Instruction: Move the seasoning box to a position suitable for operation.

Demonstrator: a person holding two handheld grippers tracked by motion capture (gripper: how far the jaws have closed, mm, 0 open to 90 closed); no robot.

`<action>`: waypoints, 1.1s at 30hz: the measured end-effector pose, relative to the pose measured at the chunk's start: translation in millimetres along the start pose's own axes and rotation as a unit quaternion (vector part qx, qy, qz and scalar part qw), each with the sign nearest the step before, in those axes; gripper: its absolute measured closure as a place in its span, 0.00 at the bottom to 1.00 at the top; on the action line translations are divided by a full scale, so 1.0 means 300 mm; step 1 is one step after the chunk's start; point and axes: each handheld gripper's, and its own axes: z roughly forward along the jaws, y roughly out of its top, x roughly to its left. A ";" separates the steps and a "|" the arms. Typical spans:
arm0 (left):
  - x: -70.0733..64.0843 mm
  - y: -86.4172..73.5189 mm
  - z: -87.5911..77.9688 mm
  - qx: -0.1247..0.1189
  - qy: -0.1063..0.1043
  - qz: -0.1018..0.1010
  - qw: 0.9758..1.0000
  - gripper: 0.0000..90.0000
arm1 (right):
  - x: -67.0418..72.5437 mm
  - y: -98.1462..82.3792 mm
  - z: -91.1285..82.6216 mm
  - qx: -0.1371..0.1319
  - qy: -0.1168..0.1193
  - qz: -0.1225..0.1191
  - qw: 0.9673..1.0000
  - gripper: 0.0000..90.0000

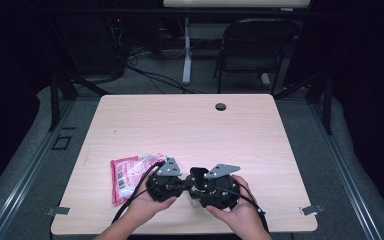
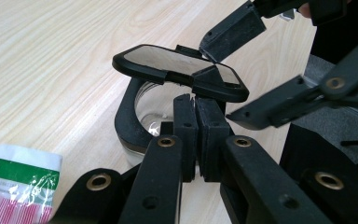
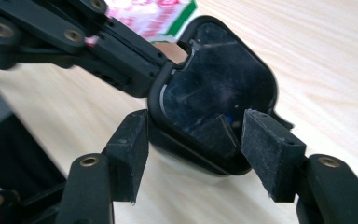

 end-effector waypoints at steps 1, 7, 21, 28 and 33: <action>0.001 0.000 0.001 0.001 0.001 0.001 1.000 0.97 | 0.002 0.000 0.002 -0.001 -0.006 -0.002 1.000 0.48; 0.019 -0.019 0.027 0.008 0.038 0.009 0.999 0.82 | -0.006 0.000 -0.005 -0.011 0.003 0.011 1.000 0.51; 0.069 -0.046 0.073 -0.002 0.048 -0.046 0.998 0.67 | -0.025 -0.003 -0.018 -0.018 0.019 0.034 0.999 0.53; 0.070 -0.055 0.080 -0.013 0.051 -0.044 0.998 0.68 | -0.034 -0.006 -0.026 -0.025 0.024 0.042 0.999 0.56; 0.073 -0.056 0.081 -0.016 0.050 -0.045 0.998 0.71 | -0.045 -0.007 -0.045 -0.036 0.028 0.041 0.998 0.64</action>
